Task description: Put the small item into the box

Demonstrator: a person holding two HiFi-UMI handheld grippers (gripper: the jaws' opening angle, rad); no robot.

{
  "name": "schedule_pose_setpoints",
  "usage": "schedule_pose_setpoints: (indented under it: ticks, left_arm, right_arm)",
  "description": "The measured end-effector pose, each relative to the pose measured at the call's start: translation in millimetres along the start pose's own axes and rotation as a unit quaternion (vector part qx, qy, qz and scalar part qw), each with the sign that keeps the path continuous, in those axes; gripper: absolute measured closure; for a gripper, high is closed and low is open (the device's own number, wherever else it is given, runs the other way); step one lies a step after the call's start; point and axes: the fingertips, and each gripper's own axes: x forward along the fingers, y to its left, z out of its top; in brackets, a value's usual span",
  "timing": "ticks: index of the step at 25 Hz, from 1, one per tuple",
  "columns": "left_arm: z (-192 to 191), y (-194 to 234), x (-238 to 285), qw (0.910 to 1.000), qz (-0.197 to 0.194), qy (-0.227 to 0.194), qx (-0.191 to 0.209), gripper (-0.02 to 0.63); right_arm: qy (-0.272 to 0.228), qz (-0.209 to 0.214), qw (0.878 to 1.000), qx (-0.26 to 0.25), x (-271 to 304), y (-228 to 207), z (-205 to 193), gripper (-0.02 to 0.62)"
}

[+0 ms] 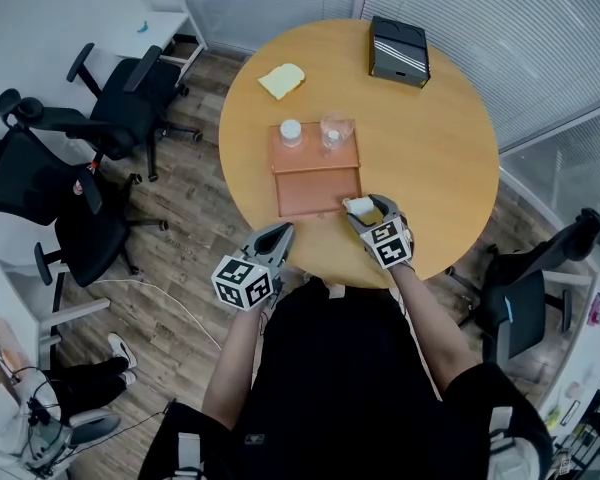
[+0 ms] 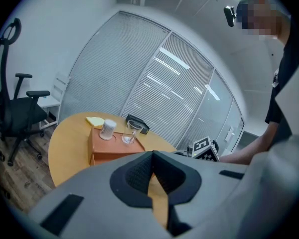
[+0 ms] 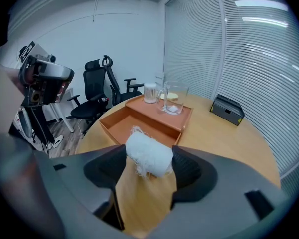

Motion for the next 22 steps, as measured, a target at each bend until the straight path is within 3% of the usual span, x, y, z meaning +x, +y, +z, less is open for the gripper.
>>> schedule_pose_setpoints:
  ticks: [12, 22]
  left_arm:
    - [-4, -1, -2, 1.0000, 0.008, -0.001, -0.002, 0.600]
    - [-10, 7, -13, 0.9996, 0.025, -0.004, -0.012, 0.600]
  right_arm:
    - [-0.011, 0.030, 0.999, -0.020, 29, 9, 29, 0.316]
    - [0.013, 0.063, 0.998, -0.021, 61, 16, 39, 0.316]
